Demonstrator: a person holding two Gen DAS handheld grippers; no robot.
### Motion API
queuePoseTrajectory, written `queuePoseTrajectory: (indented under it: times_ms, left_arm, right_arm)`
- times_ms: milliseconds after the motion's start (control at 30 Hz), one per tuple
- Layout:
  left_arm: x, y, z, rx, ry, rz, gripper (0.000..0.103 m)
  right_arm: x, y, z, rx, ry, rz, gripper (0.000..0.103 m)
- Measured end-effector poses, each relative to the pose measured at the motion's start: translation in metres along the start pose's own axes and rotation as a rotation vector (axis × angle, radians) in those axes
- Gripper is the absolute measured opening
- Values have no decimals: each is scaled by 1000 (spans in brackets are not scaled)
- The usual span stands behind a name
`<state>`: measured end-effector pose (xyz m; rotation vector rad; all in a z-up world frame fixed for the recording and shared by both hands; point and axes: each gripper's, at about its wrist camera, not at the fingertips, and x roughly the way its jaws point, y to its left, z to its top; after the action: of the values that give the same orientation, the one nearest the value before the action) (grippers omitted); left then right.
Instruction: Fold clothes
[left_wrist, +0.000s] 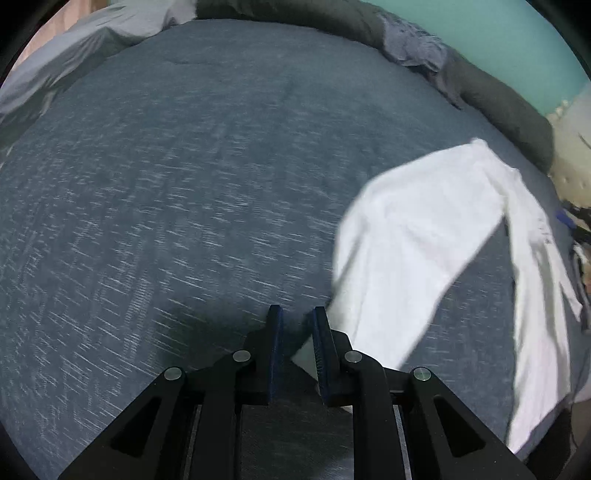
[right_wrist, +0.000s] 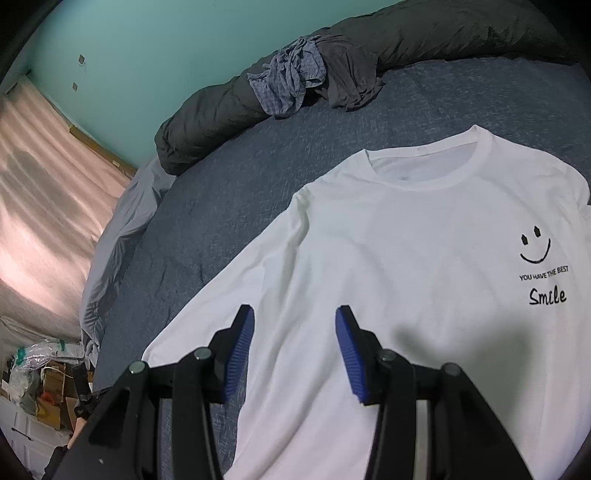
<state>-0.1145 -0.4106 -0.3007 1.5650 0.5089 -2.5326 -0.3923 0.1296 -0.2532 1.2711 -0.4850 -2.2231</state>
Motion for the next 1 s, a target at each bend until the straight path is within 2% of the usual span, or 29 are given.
queuePoseTrajectory:
  times_ms: [133,200,267,433,467,500,533,600,767,867,1000]
  left_arm:
    - [1,-20,-1,49,18,-22,18]
    - [7,-24,0,58,32,-25,27]
    - [11,-25,0,45,36,-37,31]
    - [14,-23,-2,33,28,-39,31]
    - [13,-21,-1,25,24,-39,28]
    - [13,-20,0,17,22,-37,17]
    - [11,-20,1,15,19,-34,13]
    - [10,-21,-3,19,12,-29,9]
    - [-7,-19,3,25,-40,22,6]
    - [-19,-9,11,25,-80,101,6]
    - [-23,10,28,1,-89,147,5]
  right_arm:
    - [1,-1,-3,6,0,-2,46]
    - [1,0,-5,7,3,-3,46]
    - [1,0,-7,8,6,-2,46]
    - [0,-1,-9,3,15,-8,46]
    - [0,-1,-9,5,15,-9,46]
    - [0,-2,-10,9,14,-9,46]
    - [0,-3,-10,13,13,-9,46]
    - [1,-5,-11,17,16,-10,46]
    - [3,-6,-16,17,23,-10,47]
    - [4,-7,-18,18,29,-13,47]
    - [5,-7,-20,18,33,-14,47]
